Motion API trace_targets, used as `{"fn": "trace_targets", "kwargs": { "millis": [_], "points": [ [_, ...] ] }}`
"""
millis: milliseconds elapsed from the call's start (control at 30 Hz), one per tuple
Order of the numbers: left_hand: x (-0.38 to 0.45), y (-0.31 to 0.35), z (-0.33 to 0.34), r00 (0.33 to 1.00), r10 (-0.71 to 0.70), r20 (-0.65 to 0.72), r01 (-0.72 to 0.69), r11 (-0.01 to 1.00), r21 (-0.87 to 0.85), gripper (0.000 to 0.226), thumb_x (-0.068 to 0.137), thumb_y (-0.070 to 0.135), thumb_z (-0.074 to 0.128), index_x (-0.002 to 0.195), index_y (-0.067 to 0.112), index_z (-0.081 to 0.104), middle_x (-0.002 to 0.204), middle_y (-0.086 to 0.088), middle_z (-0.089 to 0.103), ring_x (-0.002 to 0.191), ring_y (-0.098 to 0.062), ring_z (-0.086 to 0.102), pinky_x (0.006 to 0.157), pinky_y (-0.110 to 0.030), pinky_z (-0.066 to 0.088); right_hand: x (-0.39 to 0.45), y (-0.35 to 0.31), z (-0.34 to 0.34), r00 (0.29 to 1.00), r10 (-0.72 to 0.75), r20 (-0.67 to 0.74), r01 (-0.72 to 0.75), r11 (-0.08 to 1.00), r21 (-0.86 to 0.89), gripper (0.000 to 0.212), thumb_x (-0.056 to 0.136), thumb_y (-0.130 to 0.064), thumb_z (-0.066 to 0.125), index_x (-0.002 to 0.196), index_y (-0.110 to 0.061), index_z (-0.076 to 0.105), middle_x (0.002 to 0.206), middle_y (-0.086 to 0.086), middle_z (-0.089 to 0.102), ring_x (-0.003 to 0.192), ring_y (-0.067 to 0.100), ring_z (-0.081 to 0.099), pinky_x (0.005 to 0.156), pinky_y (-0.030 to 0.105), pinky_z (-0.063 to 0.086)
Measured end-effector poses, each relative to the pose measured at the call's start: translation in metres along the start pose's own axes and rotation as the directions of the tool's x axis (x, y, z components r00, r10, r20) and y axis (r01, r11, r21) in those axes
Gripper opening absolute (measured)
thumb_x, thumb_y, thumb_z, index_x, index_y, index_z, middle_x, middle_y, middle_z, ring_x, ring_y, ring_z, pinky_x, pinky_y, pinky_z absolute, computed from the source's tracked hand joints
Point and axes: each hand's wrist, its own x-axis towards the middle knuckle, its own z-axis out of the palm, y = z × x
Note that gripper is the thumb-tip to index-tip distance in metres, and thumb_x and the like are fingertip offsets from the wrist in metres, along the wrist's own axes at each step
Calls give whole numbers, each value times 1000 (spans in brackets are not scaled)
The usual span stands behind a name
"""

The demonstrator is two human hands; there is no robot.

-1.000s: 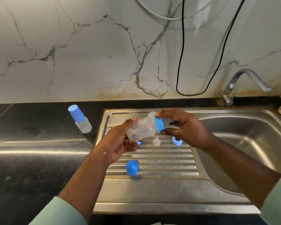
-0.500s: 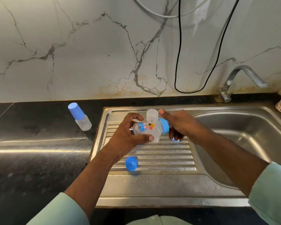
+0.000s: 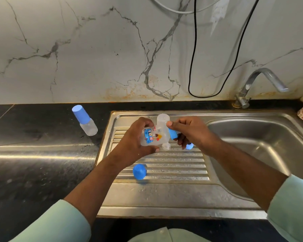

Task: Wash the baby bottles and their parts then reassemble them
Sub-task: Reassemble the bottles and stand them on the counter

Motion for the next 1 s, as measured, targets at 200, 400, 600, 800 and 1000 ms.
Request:
{"fn": "trace_targets", "kwargs": {
  "millis": [200,400,600,800,1000],
  "points": [
    [23,9,-24,789,-256,558,272,961,56,56,75,28,84,124,26,54,111,7,62,100,-14,61,89,-24,53,2,16,10,783,-616,89,587,684,-433,38,90,-50,55,99,-15,65,82,-4,63,69,11,60,58,23,50],
    [12,0,17,991,-101,91,58,921,386,61,74,47,81,125,25,55,108,10,63,92,-11,59,78,-22,49,21,28,31,850,-417,-320,304,887,-349,23,92,-31,56,76,-15,63,65,-6,56,60,6,53,56,28,46],
    [5,-6,16,941,-190,282,198,980,-3,55,70,38,87,112,33,52,99,15,62,90,-11,61,77,-21,48,11,29,18,751,-650,-118,538,705,-463,31,91,-45,57,91,-16,69,80,-9,65,69,2,58,61,21,48],
    [11,-3,-7,796,-144,589,378,877,-296,56,55,38,83,108,32,64,99,4,68,98,-19,64,92,-35,55,21,21,21,523,-847,95,704,366,-608,42,95,-43,50,77,-11,71,61,-1,62,50,12,53,45,27,43],
    [-9,-8,19,984,-139,115,136,990,33,60,74,28,84,125,23,54,103,12,64,93,-13,63,80,-20,53,21,29,47,739,-651,-174,468,682,-562,35,96,-39,43,67,-21,53,52,-11,44,44,5,41,46,18,28]
  ]
}}
